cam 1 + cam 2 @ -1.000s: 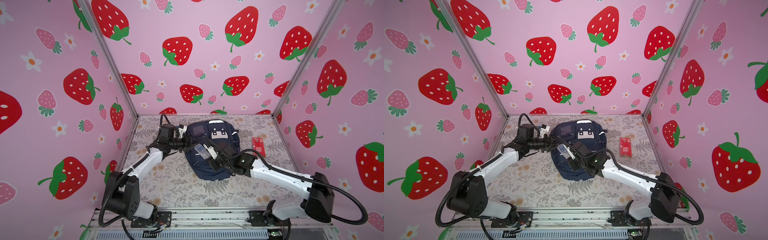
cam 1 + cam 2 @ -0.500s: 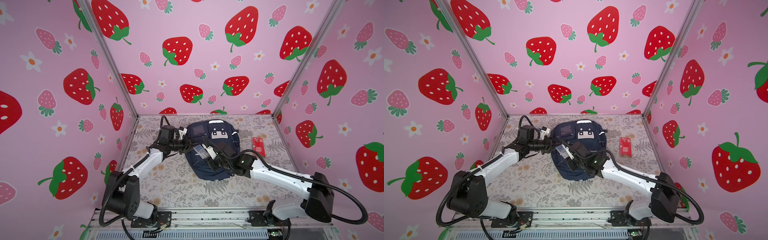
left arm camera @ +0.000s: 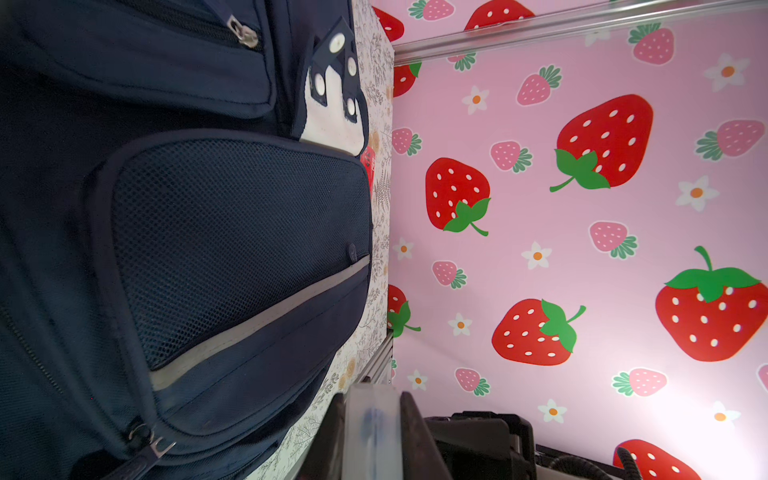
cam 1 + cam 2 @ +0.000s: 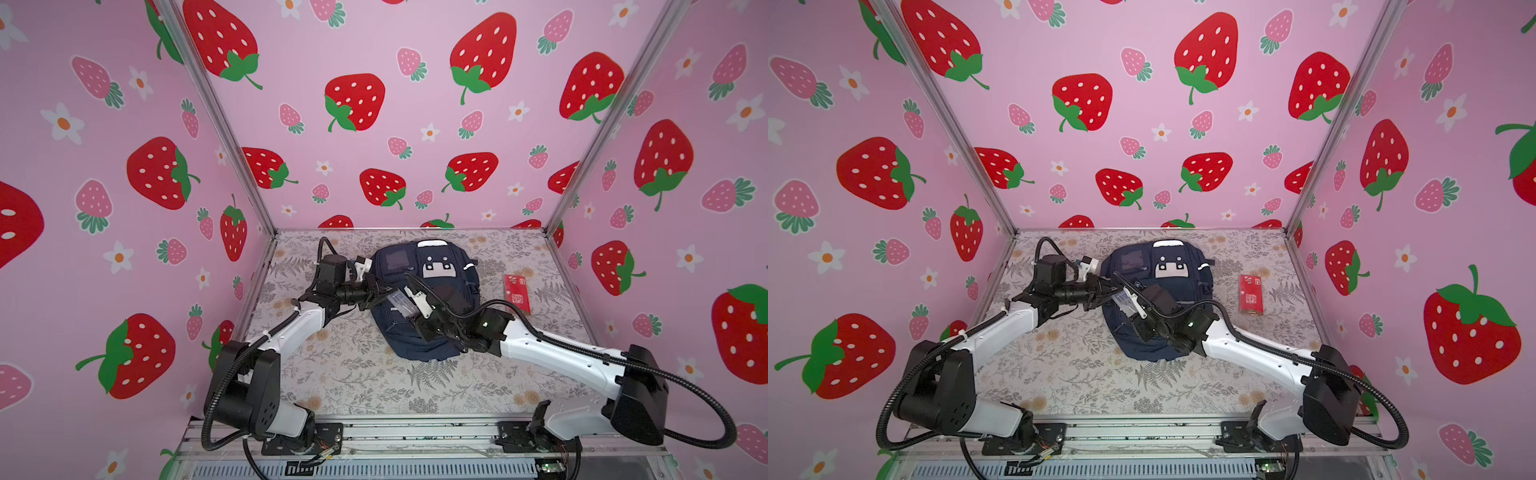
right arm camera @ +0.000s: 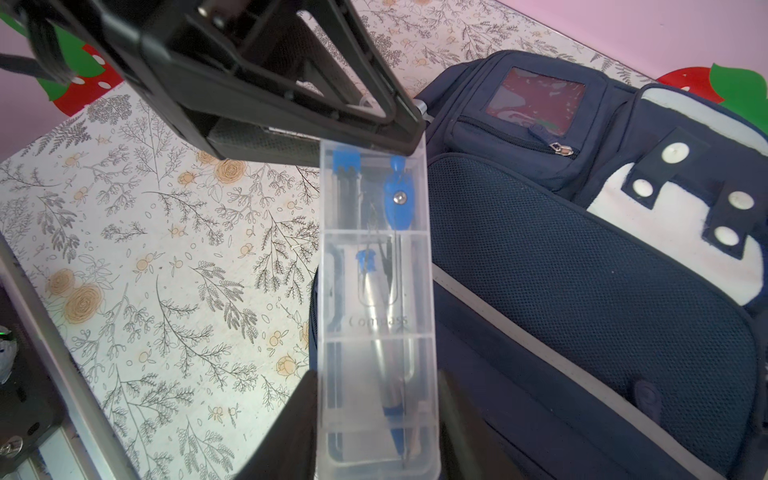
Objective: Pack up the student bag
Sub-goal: 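Lift the compass case over the backpack toward the left gripper with the right gripper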
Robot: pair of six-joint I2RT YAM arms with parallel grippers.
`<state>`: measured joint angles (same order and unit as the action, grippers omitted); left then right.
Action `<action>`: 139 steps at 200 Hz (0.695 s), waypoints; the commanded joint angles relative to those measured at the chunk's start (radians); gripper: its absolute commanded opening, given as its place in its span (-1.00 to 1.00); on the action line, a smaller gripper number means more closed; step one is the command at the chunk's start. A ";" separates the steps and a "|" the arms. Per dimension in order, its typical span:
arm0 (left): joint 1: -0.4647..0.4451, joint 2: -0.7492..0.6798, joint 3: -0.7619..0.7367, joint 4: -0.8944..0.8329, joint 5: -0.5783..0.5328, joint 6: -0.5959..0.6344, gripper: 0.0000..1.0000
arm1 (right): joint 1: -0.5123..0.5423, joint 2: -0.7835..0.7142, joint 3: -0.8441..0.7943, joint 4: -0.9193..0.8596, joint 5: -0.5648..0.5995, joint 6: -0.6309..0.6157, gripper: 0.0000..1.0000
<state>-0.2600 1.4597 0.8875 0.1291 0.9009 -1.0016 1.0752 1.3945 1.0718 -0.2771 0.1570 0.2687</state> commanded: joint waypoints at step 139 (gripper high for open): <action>0.040 -0.195 -0.271 0.606 -0.211 -0.387 -0.61 | -0.316 -0.288 -0.378 0.705 -0.522 0.830 0.20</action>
<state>-0.2165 1.3022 0.6266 0.6258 0.7101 -1.3342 0.7700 1.1172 0.7284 0.1909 -0.2073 0.9360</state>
